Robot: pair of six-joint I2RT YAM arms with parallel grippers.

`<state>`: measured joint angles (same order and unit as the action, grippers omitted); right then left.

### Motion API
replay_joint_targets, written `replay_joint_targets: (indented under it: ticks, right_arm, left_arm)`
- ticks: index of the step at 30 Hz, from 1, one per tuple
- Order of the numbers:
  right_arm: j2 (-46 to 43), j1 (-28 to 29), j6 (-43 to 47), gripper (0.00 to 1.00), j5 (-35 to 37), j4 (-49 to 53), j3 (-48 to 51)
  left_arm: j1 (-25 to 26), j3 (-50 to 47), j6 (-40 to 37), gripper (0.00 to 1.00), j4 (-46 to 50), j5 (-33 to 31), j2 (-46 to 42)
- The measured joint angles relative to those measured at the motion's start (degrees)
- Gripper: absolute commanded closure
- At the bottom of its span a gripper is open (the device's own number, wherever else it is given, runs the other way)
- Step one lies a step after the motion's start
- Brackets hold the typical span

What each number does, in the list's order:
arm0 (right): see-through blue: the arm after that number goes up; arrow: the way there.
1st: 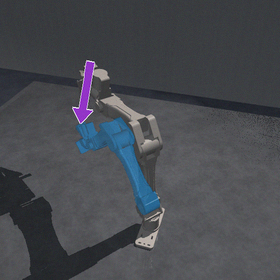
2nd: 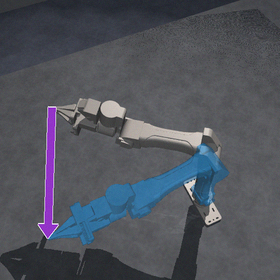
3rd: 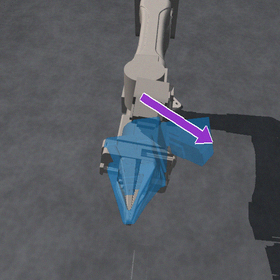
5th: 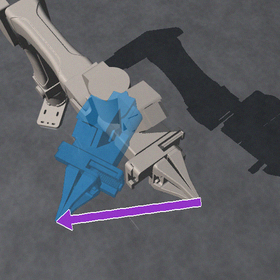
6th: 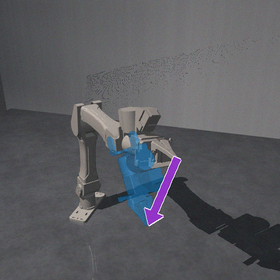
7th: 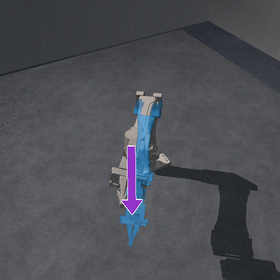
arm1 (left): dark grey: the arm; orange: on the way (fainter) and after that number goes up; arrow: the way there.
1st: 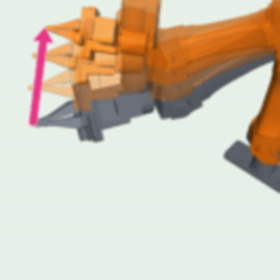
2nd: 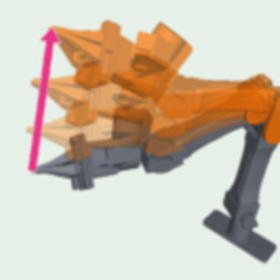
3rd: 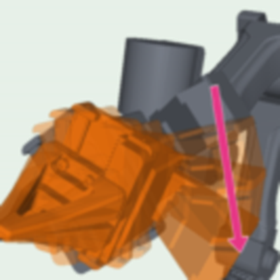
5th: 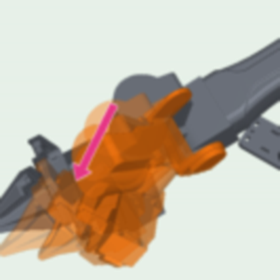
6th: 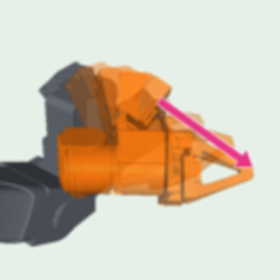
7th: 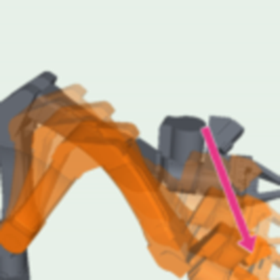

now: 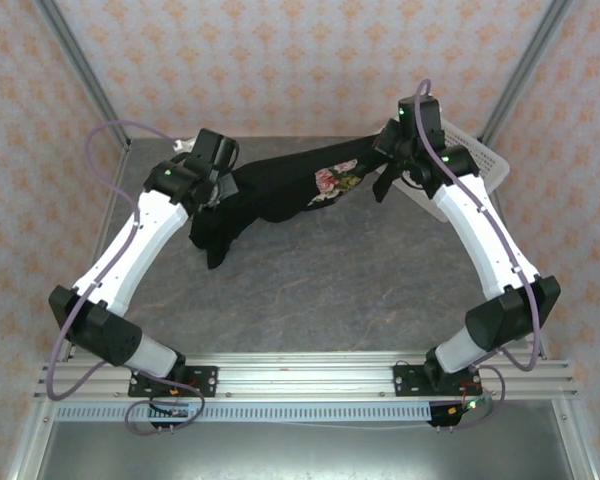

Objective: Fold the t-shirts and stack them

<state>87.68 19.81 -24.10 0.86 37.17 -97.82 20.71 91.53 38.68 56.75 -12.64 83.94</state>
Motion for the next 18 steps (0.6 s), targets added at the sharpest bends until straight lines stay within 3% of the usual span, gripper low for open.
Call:
replay_joint_targets:
  ticks: [11, 15, 18]
  right_arm:
    - [-17.51, 4.07, 0.15, 1.0, -6.16, 4.17, 13.51]
    - [-17.22, 4.04, 0.13, 1.0, -6.29, 3.91, 19.02]
    - [-11.32, 4.02, 0.09, 1.0, -4.98, 2.73, 20.9]
  left_arm:
    - [0.02, -12.5, -2.32, 0.98, 0.92, 0.31, -16.35]
    - [-0.28, -16.06, -2.58, 1.0, -1.22, 0.42, -13.84]
    - [-2.6, -15.04, -2.75, 1.0, -3.04, 0.39, -5.97]
